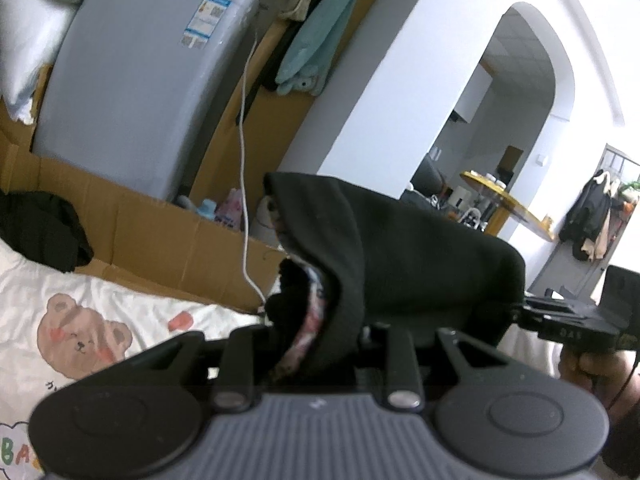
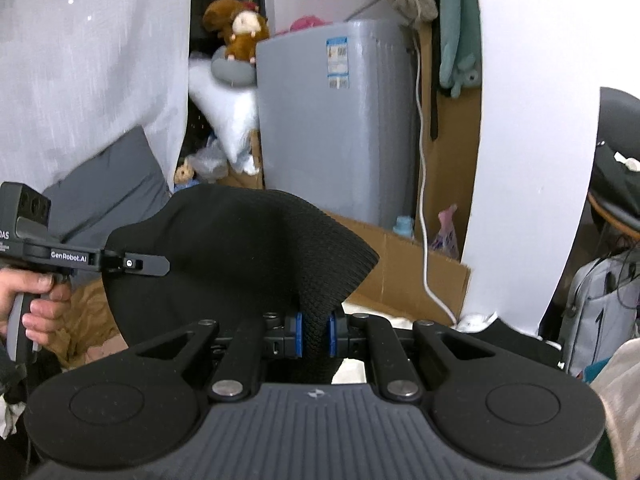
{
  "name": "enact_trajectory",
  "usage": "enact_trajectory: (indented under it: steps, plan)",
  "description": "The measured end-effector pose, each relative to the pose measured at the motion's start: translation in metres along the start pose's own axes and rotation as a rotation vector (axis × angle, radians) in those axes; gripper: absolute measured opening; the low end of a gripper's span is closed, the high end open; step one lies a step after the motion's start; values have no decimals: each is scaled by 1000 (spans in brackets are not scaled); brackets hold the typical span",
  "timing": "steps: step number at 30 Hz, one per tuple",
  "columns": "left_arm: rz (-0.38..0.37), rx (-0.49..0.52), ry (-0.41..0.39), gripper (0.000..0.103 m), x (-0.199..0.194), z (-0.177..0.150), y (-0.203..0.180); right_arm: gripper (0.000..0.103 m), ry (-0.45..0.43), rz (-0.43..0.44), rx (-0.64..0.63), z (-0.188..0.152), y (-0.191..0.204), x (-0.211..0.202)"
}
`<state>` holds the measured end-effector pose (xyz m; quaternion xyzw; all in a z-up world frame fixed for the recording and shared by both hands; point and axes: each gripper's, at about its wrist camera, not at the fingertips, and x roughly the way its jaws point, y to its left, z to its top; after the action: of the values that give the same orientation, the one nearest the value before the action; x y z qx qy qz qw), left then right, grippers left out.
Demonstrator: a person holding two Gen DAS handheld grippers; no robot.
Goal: Fold clothes
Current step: 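Lift the black bundle off the duvet with both tools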
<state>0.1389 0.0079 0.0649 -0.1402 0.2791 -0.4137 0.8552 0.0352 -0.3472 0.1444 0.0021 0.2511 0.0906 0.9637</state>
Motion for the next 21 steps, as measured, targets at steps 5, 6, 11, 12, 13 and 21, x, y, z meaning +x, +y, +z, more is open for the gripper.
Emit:
enact_trajectory:
  steps: [5,6,11,12,13,21]
  plan:
    - [6,10,-3,29,6,3,-16,12,-26,2,5,-1,-14,-14]
    - [9,12,-2,29,8,3,-19,12,-28,2,4,-1,-14,-14]
    - [14,14,-3,29,7,-1,-25,12,-23,1,-13,-8,-21,-20]
    - [15,11,-3,29,8,-2,-25,12,-23,2,-13,-8,-22,-20]
    - [20,8,-2,29,11,-3,-25,12,-21,3,-15,-7,-24,-19]
    - [15,20,6,29,24,-10,-31,12,-8,-18,-12,-9,-37,-13]
